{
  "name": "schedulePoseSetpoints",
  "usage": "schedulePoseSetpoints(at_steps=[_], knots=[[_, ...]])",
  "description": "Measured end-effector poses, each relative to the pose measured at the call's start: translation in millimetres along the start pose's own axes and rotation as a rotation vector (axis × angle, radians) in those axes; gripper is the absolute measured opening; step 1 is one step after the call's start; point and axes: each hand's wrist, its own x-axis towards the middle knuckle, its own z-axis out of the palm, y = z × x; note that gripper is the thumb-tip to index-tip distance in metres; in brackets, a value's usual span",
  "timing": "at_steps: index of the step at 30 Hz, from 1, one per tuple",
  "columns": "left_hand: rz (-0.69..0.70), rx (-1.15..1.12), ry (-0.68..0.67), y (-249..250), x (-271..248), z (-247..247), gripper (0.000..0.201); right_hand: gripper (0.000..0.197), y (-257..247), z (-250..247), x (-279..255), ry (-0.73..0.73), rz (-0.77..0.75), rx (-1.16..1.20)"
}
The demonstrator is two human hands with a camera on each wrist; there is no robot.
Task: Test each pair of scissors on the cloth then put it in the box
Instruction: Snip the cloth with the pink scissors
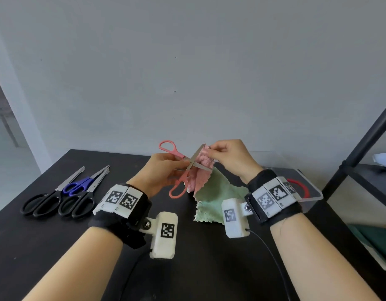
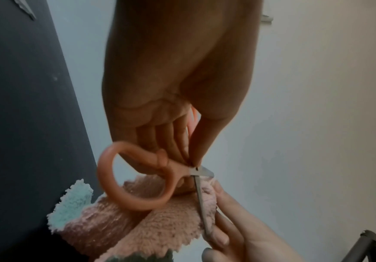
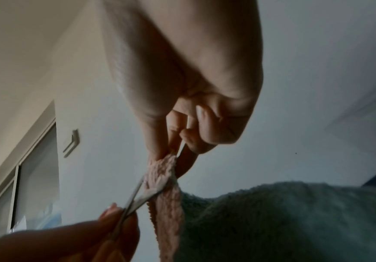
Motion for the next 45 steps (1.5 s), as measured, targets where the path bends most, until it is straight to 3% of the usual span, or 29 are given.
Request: schedulePoseSetpoints(at_steps=[4,11,17,23,30,33,35,39,45], knots=[[0.017,-0.041,0.020,-12.5,10.0,3.0,0.029,0.009,12.1,0.0,-4.1,-0.009,0.013,0.114],[0.000,-0.072,0.034,-16.8,25.9,0.8,0.027,0.011,26.1,0.6,6.4,-0.039,-0.050,0.039],[-0.005,-0.068,-0.033,-6.6,37.2,-4.6,0.017,0.008,29.5,-5.7,15.4,0.091,-0.141,-0.028],[0.026,-0.009,-0.026,6.6,50.9,-3.5,0.010,0.021,22.3,-8.6,16.7,-0.007,-0.226,0.071],[0.061,0.002,-0.022,6.4,57.8,-1.6,0.013,0.007,21.2,-10.3,16.2,-0.061,-0.192,0.101],[0.071,0.025,-0.009,4.4,61.7,-0.5,0.013,0.019,24.3,-7.7,18.0,-0.049,-0.129,0.124],[0.075,0.038,-0.019,3.1,63.9,1.5,0.013,0.015,25.6,-6.1,17.9,-0.029,-0.139,0.111],[0.087,0.052,-0.036,3.3,67.1,1.0,0.033,0.006,30.4,-3.4,20.5,0.024,-0.104,0.131],[0.117,0.076,-0.073,5.5,64.3,1.2,0.035,0.008,31.6,2.7,19.5,-0.004,-0.048,0.151]])
